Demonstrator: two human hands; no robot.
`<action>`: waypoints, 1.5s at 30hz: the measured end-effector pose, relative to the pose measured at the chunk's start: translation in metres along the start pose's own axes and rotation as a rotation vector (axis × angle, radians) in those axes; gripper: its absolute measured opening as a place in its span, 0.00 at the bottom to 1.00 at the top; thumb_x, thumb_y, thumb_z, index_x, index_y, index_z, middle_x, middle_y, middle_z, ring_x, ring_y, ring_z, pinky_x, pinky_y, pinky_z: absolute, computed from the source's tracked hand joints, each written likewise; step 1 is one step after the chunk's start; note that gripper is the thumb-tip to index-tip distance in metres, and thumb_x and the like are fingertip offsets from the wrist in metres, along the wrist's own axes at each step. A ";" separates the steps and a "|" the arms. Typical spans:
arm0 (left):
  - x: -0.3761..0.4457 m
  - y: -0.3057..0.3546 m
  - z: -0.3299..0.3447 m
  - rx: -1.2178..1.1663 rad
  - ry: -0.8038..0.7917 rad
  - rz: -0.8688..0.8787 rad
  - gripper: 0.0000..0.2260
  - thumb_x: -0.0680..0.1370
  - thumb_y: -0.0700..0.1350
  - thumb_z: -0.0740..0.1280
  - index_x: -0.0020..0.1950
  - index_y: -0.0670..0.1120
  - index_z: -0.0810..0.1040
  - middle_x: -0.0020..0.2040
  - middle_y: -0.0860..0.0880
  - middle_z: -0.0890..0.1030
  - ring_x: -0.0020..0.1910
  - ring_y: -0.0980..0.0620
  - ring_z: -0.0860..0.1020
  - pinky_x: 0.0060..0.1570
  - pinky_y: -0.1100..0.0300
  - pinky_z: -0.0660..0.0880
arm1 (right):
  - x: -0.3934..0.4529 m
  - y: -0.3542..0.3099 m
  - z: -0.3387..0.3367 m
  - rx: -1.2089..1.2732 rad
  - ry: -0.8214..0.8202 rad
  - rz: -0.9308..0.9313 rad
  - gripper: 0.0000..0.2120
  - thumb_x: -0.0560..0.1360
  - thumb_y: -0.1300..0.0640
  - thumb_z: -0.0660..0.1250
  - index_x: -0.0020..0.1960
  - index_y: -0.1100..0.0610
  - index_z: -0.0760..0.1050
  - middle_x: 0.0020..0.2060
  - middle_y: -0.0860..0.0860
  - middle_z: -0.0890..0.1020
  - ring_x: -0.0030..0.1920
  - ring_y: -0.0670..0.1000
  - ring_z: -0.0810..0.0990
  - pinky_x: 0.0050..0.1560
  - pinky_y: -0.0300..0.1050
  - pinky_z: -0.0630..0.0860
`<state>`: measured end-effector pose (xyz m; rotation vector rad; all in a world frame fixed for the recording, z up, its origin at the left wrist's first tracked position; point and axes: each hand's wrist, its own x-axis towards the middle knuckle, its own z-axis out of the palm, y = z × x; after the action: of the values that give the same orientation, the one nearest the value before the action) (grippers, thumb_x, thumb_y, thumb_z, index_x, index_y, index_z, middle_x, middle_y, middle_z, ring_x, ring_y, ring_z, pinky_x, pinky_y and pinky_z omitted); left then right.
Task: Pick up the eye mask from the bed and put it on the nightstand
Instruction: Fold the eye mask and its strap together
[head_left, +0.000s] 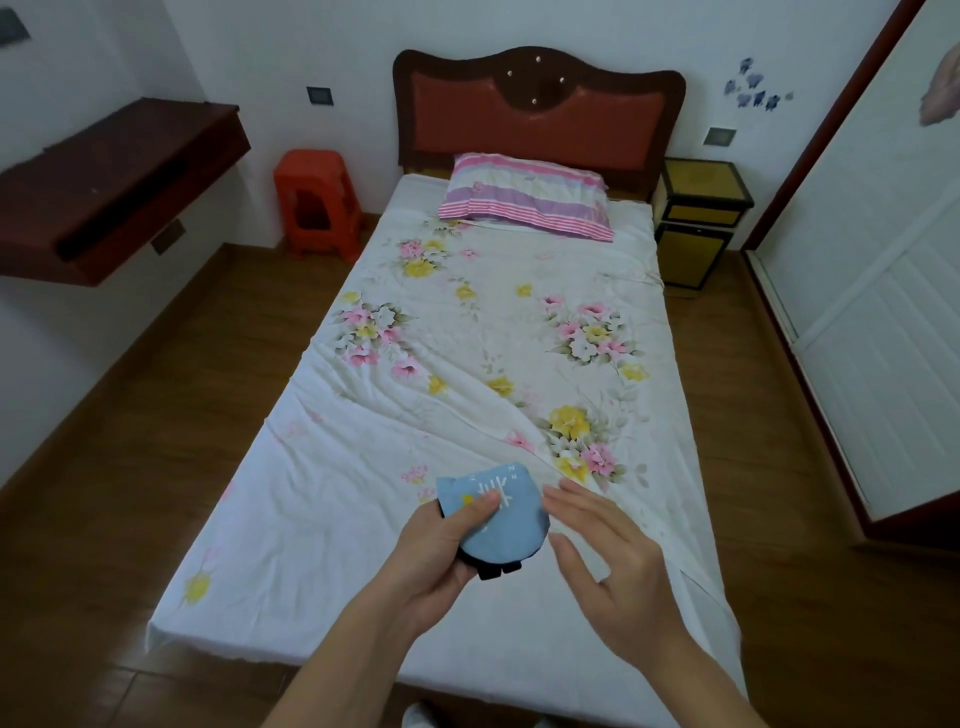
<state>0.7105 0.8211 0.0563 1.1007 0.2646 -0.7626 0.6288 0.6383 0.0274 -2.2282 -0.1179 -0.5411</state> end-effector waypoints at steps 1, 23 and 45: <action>-0.001 0.001 -0.001 0.008 0.002 0.006 0.19 0.71 0.44 0.75 0.58 0.37 0.79 0.45 0.38 0.86 0.40 0.39 0.83 0.40 0.47 0.79 | 0.000 0.000 -0.001 0.003 0.015 0.057 0.17 0.77 0.53 0.67 0.65 0.45 0.75 0.63 0.37 0.78 0.67 0.43 0.75 0.65 0.43 0.74; -0.010 -0.022 0.013 0.149 0.067 0.043 0.16 0.75 0.44 0.72 0.59 0.37 0.79 0.47 0.37 0.85 0.37 0.44 0.84 0.27 0.58 0.77 | -0.046 -0.006 0.010 0.539 0.119 0.829 0.12 0.75 0.56 0.71 0.55 0.43 0.79 0.51 0.46 0.85 0.52 0.44 0.83 0.56 0.47 0.80; -0.011 -0.061 0.064 0.246 -0.031 0.034 0.21 0.69 0.51 0.75 0.56 0.39 0.80 0.38 0.42 0.86 0.31 0.45 0.81 0.24 0.58 0.74 | -0.082 0.015 -0.034 0.501 0.245 0.866 0.11 0.75 0.51 0.71 0.56 0.41 0.78 0.52 0.39 0.83 0.53 0.35 0.80 0.45 0.29 0.78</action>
<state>0.6507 0.7554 0.0480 1.3210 0.1270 -0.7954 0.5471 0.6105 0.0022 -1.5050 0.7282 -0.2473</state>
